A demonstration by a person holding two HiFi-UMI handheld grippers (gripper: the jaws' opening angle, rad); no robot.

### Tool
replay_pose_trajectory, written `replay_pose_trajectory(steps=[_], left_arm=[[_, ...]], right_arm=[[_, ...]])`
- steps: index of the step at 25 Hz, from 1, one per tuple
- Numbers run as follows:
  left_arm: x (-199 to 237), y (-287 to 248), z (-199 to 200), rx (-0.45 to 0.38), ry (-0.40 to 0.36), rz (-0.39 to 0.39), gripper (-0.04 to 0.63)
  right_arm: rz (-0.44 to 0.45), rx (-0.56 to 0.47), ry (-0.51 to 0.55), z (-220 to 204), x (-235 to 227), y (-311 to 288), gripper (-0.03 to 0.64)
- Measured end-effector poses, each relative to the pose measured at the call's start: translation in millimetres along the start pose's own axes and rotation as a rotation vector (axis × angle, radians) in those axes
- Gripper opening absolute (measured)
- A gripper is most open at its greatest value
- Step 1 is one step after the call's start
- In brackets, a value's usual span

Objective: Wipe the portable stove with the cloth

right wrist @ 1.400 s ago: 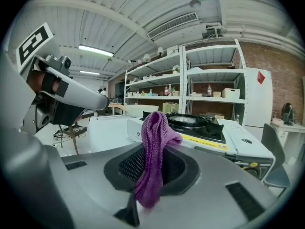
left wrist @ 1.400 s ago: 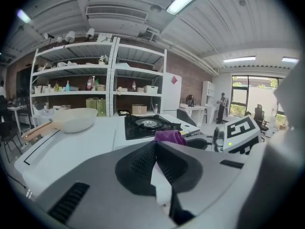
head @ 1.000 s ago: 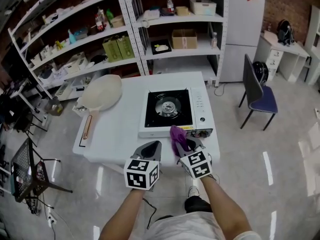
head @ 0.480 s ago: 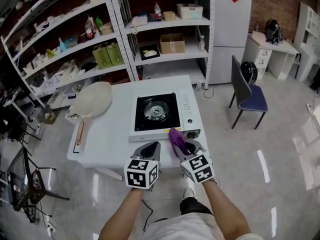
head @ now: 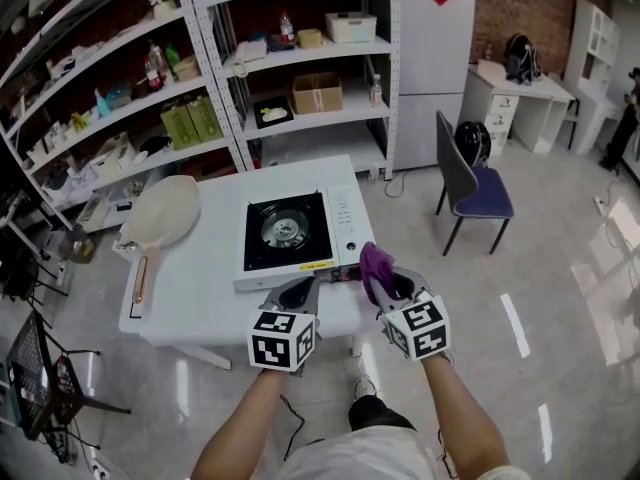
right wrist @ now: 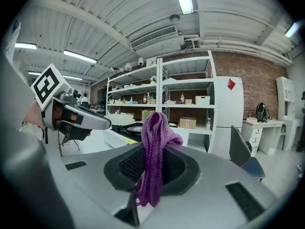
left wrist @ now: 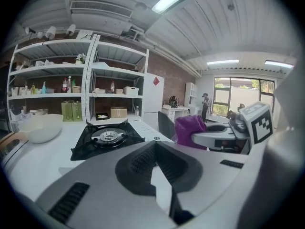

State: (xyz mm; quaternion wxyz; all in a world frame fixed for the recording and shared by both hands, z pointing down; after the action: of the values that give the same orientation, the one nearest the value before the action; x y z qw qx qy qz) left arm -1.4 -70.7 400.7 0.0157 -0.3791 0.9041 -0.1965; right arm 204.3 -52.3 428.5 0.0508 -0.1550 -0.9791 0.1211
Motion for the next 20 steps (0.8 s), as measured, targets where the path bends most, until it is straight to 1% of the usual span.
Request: replay_pose_trajectory(steps=[4,9,14,20], left_arm=[[-4.3,-13.1,8.7,-0.001,-0.006,-0.012,0.005],[-5.1,-28.5,19.8,-0.002,-0.017,-0.016,0.005],[3.5,-36.3,32.7,-0.011,-0.023,-0.003,0.005],[24.2,-45.0,39.0,-0.004,-0.025,0.025,0.005]], right_arm=[[-0.042,0.01,-0.021,-1.8,-25.3,3.3,0.063],[-0.056,0.058,-0.051,-14.5,-43.7,-8.7,0.063],[-0.042,0.106,-0.102,-25.6,-56.4,-32.7,0.064],[0.007,0.166,-0.17,-29.6,-62.3,-62.3,0.063]])
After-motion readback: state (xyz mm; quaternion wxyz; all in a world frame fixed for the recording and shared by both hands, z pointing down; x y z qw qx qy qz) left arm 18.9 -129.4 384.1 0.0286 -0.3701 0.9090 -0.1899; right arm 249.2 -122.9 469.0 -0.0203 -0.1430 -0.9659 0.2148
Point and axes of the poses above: the fingertips, and each gripper's own axes: y backward along the fingers, x to its left, z out of its top, the point moved 9 cm from there along y, backward along the fingers, and after that the axes turned 8 degrees about -z, right-handed, at the moved point
